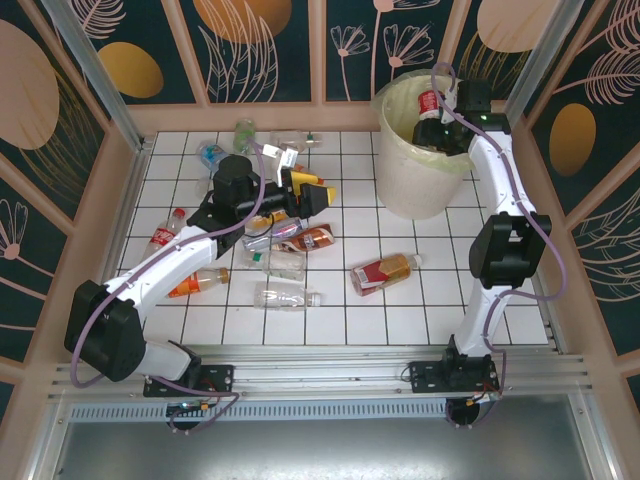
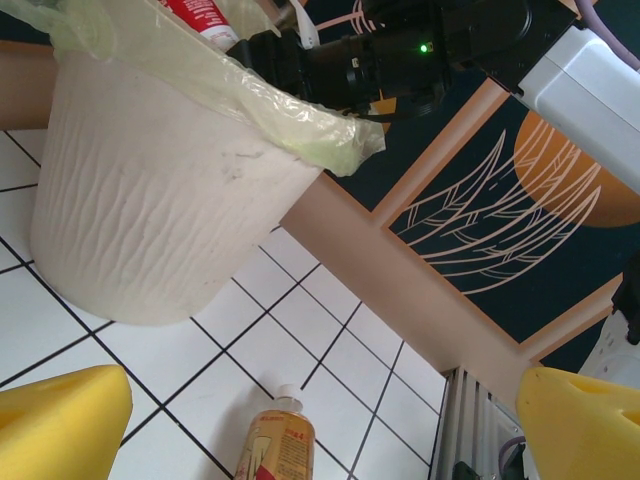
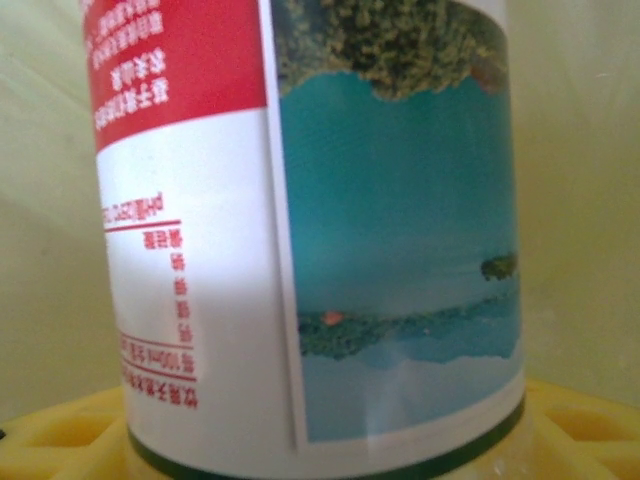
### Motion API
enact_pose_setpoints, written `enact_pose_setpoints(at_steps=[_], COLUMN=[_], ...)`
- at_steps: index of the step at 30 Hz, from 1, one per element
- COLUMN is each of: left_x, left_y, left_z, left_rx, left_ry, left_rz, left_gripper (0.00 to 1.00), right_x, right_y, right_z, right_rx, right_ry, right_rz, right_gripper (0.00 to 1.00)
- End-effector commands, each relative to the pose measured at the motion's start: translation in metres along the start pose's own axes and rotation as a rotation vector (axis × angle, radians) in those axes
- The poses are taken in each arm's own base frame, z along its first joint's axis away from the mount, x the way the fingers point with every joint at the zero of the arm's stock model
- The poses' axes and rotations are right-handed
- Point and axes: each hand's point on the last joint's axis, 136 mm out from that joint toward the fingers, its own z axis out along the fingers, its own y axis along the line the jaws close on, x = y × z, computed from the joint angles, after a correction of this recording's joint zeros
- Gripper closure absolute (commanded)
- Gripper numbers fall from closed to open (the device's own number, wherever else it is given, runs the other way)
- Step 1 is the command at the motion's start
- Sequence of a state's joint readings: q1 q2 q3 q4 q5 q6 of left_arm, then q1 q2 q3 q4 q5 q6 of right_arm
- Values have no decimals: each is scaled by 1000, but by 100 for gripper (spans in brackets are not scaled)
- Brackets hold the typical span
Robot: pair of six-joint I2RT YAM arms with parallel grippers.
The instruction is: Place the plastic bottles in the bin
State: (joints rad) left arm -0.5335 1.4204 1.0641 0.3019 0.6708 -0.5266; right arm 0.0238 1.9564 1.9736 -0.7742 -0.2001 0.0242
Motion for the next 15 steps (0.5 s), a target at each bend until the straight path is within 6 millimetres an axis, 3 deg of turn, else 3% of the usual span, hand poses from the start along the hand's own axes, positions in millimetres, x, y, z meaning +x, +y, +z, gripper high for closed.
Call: enact_pose_setpoints(at_steps=[1,8,15], left_x=[-9,-10,-19], left_y=[-7,-8,-16], left_z=[2,1,-2], left_rx=[11,13,31], left_ry=[-16,-19,-45], left_rz=[37,39,49], left_gripper=[1,1,1], right_x=[-16,-27,-62], right_y=[0,3,15], right_z=[-22,-32,-62], right_rx=[12,10,-11], right_ry=[-61,-91,-209], right_rz=[-15,-14,12], right_gripper=[28,23,23])
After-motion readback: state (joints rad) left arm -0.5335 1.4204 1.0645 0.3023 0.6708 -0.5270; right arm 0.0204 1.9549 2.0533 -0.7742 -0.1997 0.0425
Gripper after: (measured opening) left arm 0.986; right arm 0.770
